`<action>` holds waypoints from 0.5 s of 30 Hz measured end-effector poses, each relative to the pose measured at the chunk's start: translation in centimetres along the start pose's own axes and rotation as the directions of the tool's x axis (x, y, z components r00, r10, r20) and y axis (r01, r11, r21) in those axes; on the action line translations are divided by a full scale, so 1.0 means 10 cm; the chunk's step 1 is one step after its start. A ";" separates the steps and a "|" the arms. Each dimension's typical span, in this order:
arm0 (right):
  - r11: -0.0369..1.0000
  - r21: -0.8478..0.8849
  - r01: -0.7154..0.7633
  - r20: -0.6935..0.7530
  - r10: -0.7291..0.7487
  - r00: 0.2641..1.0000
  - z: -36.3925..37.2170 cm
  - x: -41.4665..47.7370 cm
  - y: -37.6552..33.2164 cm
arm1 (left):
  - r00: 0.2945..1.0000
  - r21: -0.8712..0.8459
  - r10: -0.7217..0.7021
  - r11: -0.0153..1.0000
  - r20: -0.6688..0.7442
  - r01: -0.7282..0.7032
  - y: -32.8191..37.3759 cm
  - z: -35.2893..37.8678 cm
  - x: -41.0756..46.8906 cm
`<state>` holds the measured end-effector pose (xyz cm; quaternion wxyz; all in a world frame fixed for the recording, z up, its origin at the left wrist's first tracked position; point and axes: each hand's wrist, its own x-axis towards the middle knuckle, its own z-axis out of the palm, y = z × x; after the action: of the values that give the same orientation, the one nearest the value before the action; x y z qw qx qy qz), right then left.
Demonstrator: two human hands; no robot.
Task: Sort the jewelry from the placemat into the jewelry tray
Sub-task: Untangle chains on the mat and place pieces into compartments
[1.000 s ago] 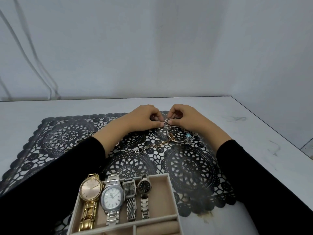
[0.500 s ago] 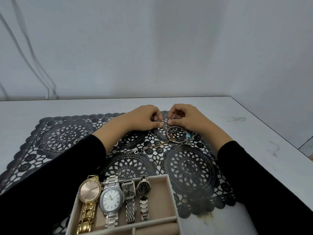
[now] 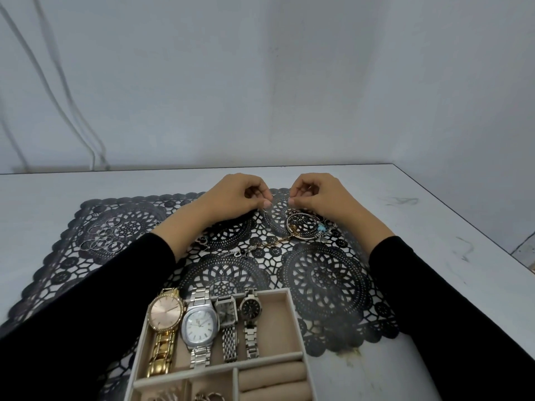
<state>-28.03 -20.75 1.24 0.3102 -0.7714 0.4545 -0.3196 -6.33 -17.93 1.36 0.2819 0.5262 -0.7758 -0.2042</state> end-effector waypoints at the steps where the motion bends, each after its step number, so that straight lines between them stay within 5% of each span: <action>1: 1.000 0.019 -0.005 -0.015 0.005 1.000 0.00 -0.01 -0.02 | 1.000 -0.012 -0.006 1.000 -0.023 0.006 0.01 -0.02 -0.03; 15: 0.899 0.438 -0.018 -0.081 0.059 0.995 0.16 -0.46 -0.52 | 0.966 -0.165 -0.083 0.985 -0.246 0.042 0.16 -0.35 -0.77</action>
<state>-25.98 -14.23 3.31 0.4601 -0.6575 0.4004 -0.4424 -2.95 -10.24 3.33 0.4124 0.5481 -0.6981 -0.2054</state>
